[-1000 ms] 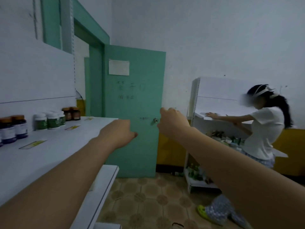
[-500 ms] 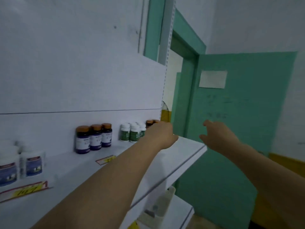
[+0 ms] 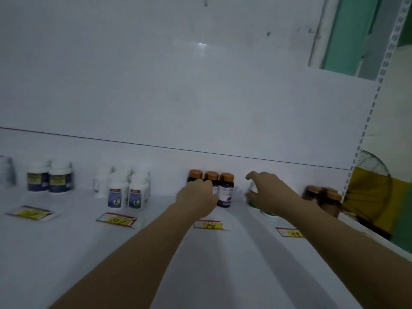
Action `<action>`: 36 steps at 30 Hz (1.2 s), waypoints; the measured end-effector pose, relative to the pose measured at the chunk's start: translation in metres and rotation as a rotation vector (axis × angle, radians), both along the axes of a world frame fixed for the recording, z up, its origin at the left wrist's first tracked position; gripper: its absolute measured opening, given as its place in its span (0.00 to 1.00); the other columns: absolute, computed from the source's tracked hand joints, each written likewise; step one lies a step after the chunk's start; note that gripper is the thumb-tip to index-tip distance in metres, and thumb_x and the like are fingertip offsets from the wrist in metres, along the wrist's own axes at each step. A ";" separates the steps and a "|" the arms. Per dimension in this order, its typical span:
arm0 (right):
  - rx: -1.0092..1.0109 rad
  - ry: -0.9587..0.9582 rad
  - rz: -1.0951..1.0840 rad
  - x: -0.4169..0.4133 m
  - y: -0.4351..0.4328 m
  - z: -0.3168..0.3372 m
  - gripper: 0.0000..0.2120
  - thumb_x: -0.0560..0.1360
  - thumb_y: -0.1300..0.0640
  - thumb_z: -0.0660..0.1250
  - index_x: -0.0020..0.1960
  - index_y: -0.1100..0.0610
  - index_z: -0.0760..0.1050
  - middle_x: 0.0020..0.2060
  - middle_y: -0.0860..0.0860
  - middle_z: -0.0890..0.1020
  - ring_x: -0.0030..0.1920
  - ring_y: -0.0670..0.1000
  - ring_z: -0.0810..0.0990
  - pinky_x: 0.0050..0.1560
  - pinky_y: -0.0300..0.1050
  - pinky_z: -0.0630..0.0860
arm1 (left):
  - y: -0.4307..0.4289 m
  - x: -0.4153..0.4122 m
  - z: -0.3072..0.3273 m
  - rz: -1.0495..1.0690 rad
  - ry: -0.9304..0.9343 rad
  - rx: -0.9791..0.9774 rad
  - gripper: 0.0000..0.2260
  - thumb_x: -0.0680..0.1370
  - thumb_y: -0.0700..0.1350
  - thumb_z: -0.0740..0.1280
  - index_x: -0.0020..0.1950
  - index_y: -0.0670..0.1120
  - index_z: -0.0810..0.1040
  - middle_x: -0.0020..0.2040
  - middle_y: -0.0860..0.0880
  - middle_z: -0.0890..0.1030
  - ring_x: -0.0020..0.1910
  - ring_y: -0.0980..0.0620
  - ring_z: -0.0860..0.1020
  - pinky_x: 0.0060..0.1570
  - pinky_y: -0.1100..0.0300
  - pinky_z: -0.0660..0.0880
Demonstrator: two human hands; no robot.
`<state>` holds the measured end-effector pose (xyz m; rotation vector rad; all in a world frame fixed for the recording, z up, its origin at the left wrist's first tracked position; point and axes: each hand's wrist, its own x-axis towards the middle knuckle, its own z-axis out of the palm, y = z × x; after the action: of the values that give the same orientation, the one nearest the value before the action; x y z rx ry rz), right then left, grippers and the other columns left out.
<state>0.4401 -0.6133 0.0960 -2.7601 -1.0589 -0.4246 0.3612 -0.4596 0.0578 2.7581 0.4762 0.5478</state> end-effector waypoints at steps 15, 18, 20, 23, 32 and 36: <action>0.082 -0.052 0.316 0.044 0.143 -0.014 0.17 0.81 0.58 0.57 0.68 0.60 0.66 0.64 0.60 0.66 0.61 0.59 0.70 0.58 0.49 0.71 | 0.053 0.003 -0.084 0.240 0.257 0.052 0.24 0.84 0.49 0.46 0.77 0.41 0.50 0.78 0.44 0.49 0.77 0.46 0.47 0.75 0.53 0.47; -0.017 -0.081 0.300 0.048 0.159 -0.021 0.15 0.80 0.56 0.57 0.63 0.61 0.69 0.61 0.61 0.68 0.60 0.61 0.70 0.53 0.51 0.69 | 0.054 0.004 -0.086 0.237 0.287 0.076 0.24 0.83 0.51 0.45 0.77 0.42 0.49 0.78 0.44 0.49 0.77 0.46 0.48 0.75 0.52 0.47; 0.031 -0.143 0.342 0.051 0.169 -0.031 0.11 0.77 0.55 0.63 0.54 0.62 0.74 0.52 0.62 0.73 0.48 0.58 0.72 0.43 0.48 0.65 | 0.055 0.005 -0.087 0.234 0.298 0.079 0.24 0.83 0.51 0.44 0.77 0.42 0.48 0.78 0.45 0.48 0.77 0.46 0.48 0.74 0.52 0.46; -0.033 -0.152 0.347 0.054 0.176 -0.041 0.09 0.79 0.57 0.56 0.55 0.60 0.70 0.50 0.58 0.73 0.44 0.53 0.62 0.45 0.47 0.58 | 0.055 0.004 -0.087 0.229 0.295 0.067 0.25 0.83 0.51 0.43 0.78 0.42 0.47 0.78 0.45 0.48 0.77 0.47 0.47 0.74 0.53 0.45; 0.078 0.065 0.470 0.028 0.152 -0.015 0.12 0.78 0.53 0.63 0.58 0.58 0.73 0.47 0.51 0.78 0.47 0.52 0.75 0.48 0.41 0.70 | 0.050 -0.002 -0.068 0.266 -0.021 -0.314 0.29 0.79 0.54 0.60 0.76 0.44 0.54 0.74 0.46 0.64 0.71 0.49 0.64 0.67 0.58 0.63; 0.287 0.221 0.441 0.021 0.135 -0.005 0.16 0.76 0.45 0.65 0.58 0.53 0.76 0.45 0.48 0.76 0.47 0.48 0.74 0.40 0.36 0.71 | 0.051 0.000 -0.063 0.171 -0.224 -0.433 0.26 0.74 0.50 0.70 0.69 0.47 0.66 0.65 0.50 0.74 0.62 0.53 0.73 0.55 0.65 0.66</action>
<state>0.4615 -0.4786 0.0914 -2.1828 -1.3751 -0.1853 0.3613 -0.4088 -0.0052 2.2294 0.6889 0.6923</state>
